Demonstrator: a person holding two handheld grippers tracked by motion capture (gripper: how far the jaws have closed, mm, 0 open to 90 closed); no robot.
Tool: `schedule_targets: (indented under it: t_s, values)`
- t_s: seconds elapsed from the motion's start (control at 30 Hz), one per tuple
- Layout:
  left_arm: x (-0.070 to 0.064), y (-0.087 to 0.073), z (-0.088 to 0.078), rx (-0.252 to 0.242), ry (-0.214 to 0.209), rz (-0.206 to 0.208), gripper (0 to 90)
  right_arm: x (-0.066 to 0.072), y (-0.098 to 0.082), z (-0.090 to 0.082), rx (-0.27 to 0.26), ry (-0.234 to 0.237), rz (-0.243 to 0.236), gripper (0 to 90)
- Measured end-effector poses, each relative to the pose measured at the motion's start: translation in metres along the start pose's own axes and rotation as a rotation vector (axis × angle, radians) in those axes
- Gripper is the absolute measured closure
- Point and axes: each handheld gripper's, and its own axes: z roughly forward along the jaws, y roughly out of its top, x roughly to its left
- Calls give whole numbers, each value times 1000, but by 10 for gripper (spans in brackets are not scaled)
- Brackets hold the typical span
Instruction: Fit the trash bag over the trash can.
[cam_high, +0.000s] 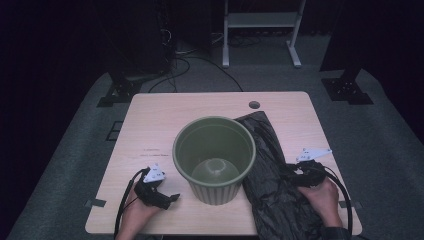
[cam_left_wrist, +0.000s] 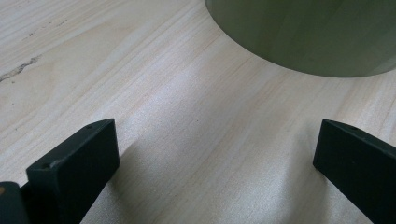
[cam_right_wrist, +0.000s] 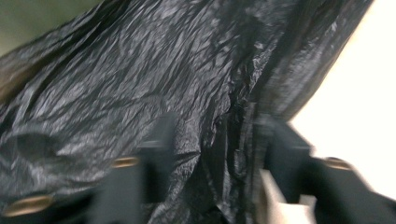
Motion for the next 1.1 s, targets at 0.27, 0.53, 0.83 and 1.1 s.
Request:
schedule_targets:
  t_s: [0.27, 0.53, 0.83, 1.1]
  values:
    - [0, 0, 0, 0, 0, 1, 0, 2, 7, 13, -37, -39, 81, 104]
    - [0, 0, 0, 0, -1, 1, 0, 13, 20, 39, 38, -5, 70, 41]
    - [0, 0, 0, 1, -3, 4, 0, 33, 39, 62, 5, 36, 56, 15]
    - [0, 0, 0, 1, -3, 4, 0, 48, 48, 77, 12, 5, 31, 14]
